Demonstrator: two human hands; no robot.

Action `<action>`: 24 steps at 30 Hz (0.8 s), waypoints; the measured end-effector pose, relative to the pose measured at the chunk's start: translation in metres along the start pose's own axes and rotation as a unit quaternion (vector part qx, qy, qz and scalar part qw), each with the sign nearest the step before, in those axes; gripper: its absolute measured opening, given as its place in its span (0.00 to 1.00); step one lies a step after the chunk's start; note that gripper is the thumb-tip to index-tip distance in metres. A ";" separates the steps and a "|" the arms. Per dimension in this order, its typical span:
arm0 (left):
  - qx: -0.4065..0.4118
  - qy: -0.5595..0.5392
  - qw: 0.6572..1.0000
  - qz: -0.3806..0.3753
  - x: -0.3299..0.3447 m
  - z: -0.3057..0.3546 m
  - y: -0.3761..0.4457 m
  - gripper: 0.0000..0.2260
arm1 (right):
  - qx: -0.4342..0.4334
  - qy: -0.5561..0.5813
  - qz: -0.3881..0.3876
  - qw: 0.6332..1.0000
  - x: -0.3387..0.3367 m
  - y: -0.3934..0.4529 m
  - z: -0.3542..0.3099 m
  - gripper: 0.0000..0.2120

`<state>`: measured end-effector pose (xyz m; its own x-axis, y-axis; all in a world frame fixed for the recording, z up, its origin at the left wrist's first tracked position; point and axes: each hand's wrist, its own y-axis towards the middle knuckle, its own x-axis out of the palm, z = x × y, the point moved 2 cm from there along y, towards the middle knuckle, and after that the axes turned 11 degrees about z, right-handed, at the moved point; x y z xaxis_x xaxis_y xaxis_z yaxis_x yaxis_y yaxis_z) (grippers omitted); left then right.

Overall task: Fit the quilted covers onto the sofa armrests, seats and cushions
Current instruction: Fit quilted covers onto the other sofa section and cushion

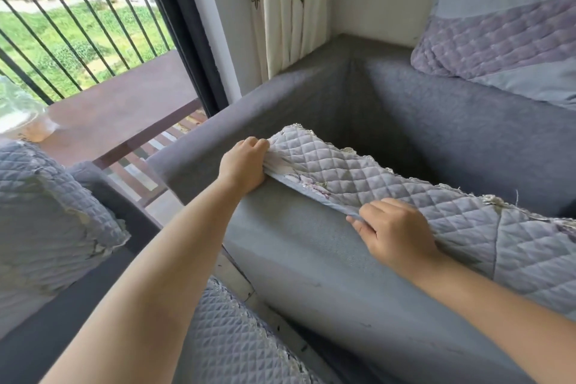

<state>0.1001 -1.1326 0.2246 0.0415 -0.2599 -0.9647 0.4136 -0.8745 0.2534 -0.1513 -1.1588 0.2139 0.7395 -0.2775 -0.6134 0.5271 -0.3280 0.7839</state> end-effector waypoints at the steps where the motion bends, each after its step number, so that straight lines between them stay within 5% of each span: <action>1: -0.028 -0.008 0.999 0.016 0.001 -0.005 -0.003 0.18 | -0.012 -0.005 -0.013 1.000 0.000 -0.002 -0.002 0.15; 7: -0.096 0.051 0.994 -0.008 0.003 -0.026 -0.006 0.15 | 0.033 -0.136 -0.103 0.985 0.009 0.001 -0.011 0.21; 24: -0.106 0.062 0.990 -0.071 0.005 -0.039 -0.005 0.11 | 0.051 -0.106 -0.151 0.981 0.015 0.005 -0.018 0.20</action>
<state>0.1339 -1.1136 0.2159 0.0750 -0.0763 -0.9943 0.6038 -0.7900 0.1062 -0.1302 -1.1483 0.2105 0.4463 -0.3311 -0.8314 0.6567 -0.5099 0.5556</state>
